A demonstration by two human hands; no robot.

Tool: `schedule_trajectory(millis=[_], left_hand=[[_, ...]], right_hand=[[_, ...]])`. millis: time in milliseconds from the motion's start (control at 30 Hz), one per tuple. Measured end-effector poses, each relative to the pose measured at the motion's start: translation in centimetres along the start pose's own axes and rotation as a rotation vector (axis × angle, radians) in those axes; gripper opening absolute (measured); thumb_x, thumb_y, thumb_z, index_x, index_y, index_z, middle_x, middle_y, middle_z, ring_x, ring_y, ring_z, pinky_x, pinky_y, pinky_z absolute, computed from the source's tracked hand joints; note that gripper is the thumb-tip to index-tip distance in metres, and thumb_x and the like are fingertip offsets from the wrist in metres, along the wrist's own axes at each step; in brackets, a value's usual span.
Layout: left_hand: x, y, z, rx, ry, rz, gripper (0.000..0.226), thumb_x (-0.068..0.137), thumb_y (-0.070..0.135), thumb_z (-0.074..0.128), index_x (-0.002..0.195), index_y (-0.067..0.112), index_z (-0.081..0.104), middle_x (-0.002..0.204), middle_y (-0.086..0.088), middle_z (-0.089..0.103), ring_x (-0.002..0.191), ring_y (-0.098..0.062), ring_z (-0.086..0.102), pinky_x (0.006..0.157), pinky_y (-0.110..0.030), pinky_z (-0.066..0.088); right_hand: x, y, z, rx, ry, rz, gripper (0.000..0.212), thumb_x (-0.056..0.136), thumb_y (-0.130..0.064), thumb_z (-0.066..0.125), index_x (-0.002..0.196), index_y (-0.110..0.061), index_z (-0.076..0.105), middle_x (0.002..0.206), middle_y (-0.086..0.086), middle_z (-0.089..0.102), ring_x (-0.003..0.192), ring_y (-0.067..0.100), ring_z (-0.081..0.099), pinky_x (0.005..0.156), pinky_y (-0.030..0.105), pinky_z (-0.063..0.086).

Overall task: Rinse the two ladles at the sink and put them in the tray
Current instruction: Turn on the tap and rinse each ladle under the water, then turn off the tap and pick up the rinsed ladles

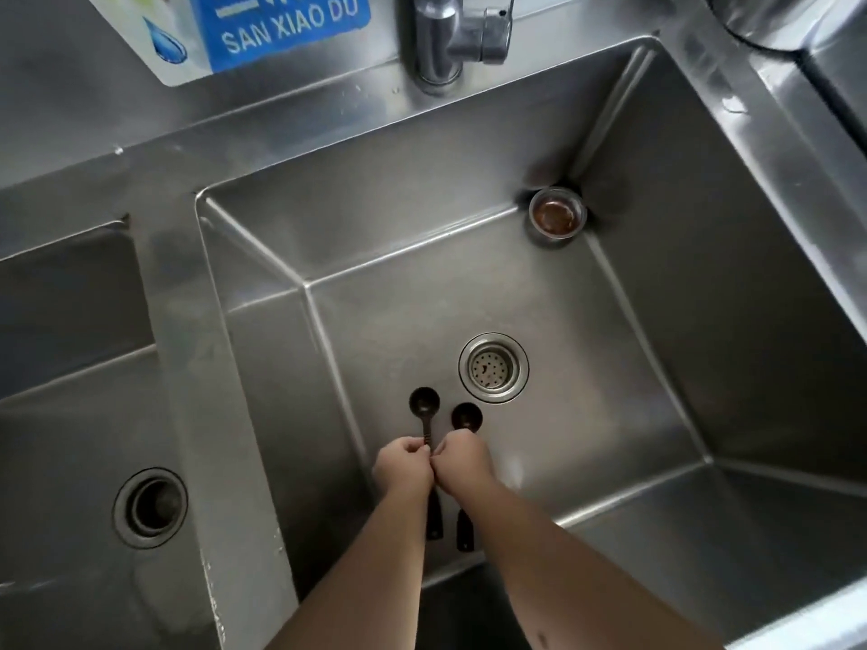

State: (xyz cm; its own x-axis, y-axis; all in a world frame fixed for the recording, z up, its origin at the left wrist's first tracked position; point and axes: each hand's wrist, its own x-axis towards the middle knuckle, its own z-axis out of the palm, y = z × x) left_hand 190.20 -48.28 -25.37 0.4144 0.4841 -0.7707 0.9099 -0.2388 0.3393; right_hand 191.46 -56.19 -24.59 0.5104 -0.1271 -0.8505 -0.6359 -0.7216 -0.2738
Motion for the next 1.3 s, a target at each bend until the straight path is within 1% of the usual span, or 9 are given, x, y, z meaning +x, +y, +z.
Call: schedule_trajectory(millis=[200,367,533,633,767,900,1100,1167,1300], left_hand=[[-0.1,1.0,-0.2,0.056,-0.043,-0.025,0.023,0.086,0.010,0.064,0.107,0.015,0.072,0.112,-0.007,0.071,0.102,-0.025,0.064,0.076,-0.026,0.045],[-2.9,3.0,-1.6,0.084,-0.027,0.048,0.055,0.081,0.017,0.057,0.135,0.016,0.050,0.133,-0.016,0.054,0.119,-0.035,0.054,0.099,-0.040,0.046],[-7.2,7.5,-7.4,0.024,-0.101,0.319,0.070,0.083,0.025,0.055,0.149,0.023,0.030,0.151,-0.012,0.038,0.135,-0.031,0.042,0.107,-0.037,0.036],[-9.3,9.0,-14.0,0.040,-0.070,0.612,0.067,0.088,0.028,0.059,0.148,0.016,0.034,0.152,-0.013,0.039,0.139,-0.028,0.037,0.114,-0.036,0.029],[-11.0,8.4,-23.2,0.053,-0.028,0.788,0.059,0.092,0.028,0.058,0.146,0.013,0.039,0.150,-0.013,0.045,0.138,-0.027,0.040,0.113,-0.036,0.031],[-10.5,6.4,-31.7,0.202,0.161,0.890,0.057,0.093,0.032,0.053,0.145,0.013,0.041,0.150,-0.018,0.041,0.141,-0.033,0.032,0.117,-0.039,0.024],[-6.5,1.6,-43.2,0.369,0.291,0.768,0.066,0.091,0.051,0.040,0.151,0.028,0.023,0.162,-0.010,0.017,0.149,-0.031,0.009,0.118,-0.051,0.017],[-5.4,0.5,-45.9,0.393,0.307,0.738,0.067,0.092,0.054,0.038,0.152,0.029,0.021,0.163,-0.010,0.014,0.149,-0.032,0.008,0.118,-0.048,0.014],[-3.6,-0.6,-49.8,0.350,0.341,0.779,0.068,0.092,0.051,0.047,0.149,0.020,0.030,0.152,-0.014,0.035,0.141,-0.030,0.027,0.118,-0.046,0.023]], right_hand=[[-0.1,0.1,0.1,-0.012,0.028,0.027,0.023,0.089,-0.019,0.060,0.099,-0.003,0.073,0.105,0.018,0.072,0.100,0.035,0.066,0.067,0.028,0.043],[-3.3,-0.4,-2.1,-0.099,0.016,-0.036,0.012,0.080,-0.009,0.060,0.069,-0.009,0.065,0.079,0.016,0.065,0.088,0.032,0.068,0.055,0.026,0.039],[-9.9,-3.8,-5.6,0.011,0.155,-0.205,0.010,0.074,-0.019,0.055,0.070,-0.017,0.064,0.070,0.003,0.066,0.074,0.025,0.063,0.058,0.030,0.046],[-14.4,-7.8,-6.8,-0.003,0.256,-0.348,0.031,0.080,-0.032,0.054,0.106,-0.023,0.069,0.103,0.006,0.075,0.097,0.030,0.068,0.070,0.031,0.048],[-19.8,-14.4,-5.9,-0.083,0.311,-0.527,0.057,0.086,-0.033,0.055,0.142,-0.024,0.046,0.131,0.010,0.065,0.114,0.031,0.064,0.089,0.038,0.052],[-23.8,-21.1,-2.4,-0.216,0.297,-0.712,0.064,0.087,-0.027,0.057,0.148,-0.019,0.039,0.152,0.007,0.045,0.140,0.027,0.041,0.111,0.042,0.039],[-27.4,-29.1,5.0,-0.355,0.266,-0.827,0.068,0.090,-0.045,0.051,0.151,-0.020,0.033,0.162,0.004,0.029,0.149,0.021,0.024,0.118,0.043,0.029],[-28.0,-31.1,7.0,-0.350,0.247,-0.866,0.062,0.089,-0.042,0.051,0.146,-0.019,0.041,0.156,0.004,0.040,0.145,0.023,0.033,0.113,0.043,0.037],[-28.4,-34.2,10.3,-0.311,0.244,-0.909,0.047,0.088,-0.036,0.051,0.131,-0.017,0.053,0.130,0.002,0.058,0.117,0.027,0.059,0.092,0.042,0.053]])
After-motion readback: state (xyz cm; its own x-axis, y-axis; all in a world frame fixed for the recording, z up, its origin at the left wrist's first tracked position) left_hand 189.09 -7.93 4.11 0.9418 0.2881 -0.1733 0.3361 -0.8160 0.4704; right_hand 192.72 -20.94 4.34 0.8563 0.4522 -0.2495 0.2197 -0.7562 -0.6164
